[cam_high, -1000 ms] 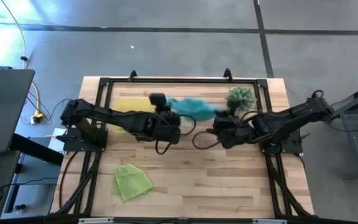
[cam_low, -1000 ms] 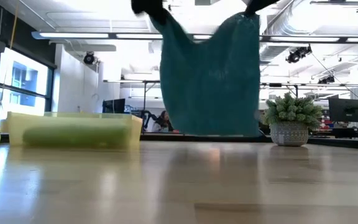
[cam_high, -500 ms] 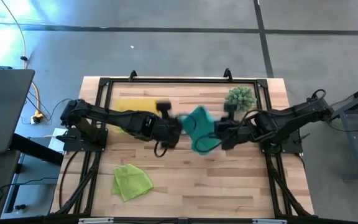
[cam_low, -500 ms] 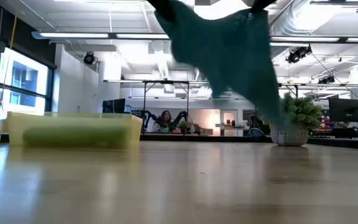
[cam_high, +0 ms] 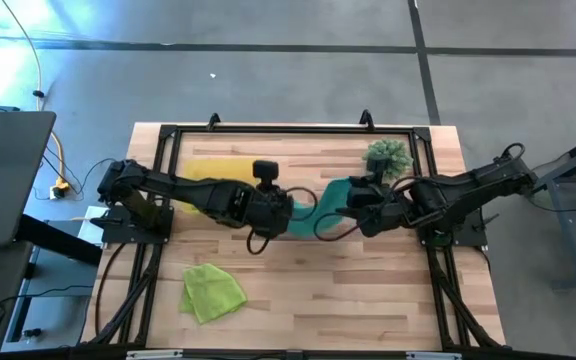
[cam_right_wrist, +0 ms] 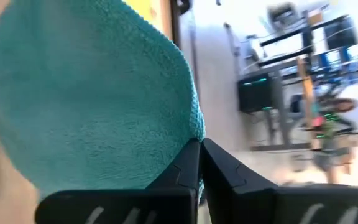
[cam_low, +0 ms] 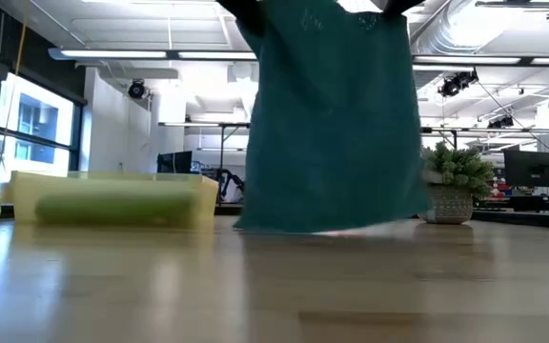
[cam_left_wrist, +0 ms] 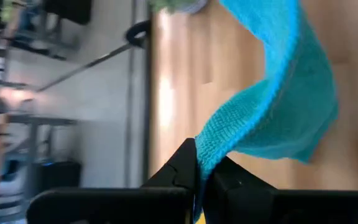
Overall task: Roll microfiber towels into tight, uniform cylinder then place into a basket
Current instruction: Fold the blue microfiber towel
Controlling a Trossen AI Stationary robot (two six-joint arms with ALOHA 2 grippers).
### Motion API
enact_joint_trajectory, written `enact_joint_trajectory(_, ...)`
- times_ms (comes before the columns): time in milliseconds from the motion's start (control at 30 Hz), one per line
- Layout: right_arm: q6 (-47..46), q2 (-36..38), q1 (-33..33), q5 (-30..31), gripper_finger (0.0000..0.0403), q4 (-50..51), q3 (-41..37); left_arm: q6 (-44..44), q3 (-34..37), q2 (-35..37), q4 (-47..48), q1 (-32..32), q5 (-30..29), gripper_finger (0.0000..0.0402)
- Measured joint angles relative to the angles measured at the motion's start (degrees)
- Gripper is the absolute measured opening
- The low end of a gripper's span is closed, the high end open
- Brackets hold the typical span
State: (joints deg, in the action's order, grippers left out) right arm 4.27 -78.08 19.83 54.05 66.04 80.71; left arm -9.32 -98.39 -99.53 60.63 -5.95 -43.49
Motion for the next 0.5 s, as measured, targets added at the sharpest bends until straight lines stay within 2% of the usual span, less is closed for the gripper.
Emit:
enact_joint_trajectory(200, 7.84, 0.0, -3.13, 9.87, 0.0, 0.14, 0.0, -5.19, 0.0, 0.0, -0.03, 3.19, -5.83, 0.0)
enact_joint_trajectory(300, 7.79, 0.0, -6.31, 12.56, 0.0, 0.13, 0.0, -5.3, 0.0, 0.0, -0.07, 5.45, -10.95, 0.0)
enact_joint_trajectory(400, 2.54, 0.0, -9.6, 9.95, 0.0, 0.68, 0.0, -1.94, 0.0, 0.0, -0.03, 7.48, -13.09, 0.0)
enact_joint_trajectory(433, -0.58, 0.0, -10.37, 7.26, 0.0, 1.57, 0.0, 0.11, 0.0, 0.0, 0.01, 7.87, -11.66, 0.0)
enact_joint_trajectory(500, -6.6, 0.03, -11.18, 0.45, 0.0, 3.3, -0.41, 4.8, 0.0, 0.0, 0.83, 7.9, -4.96, 0.0)
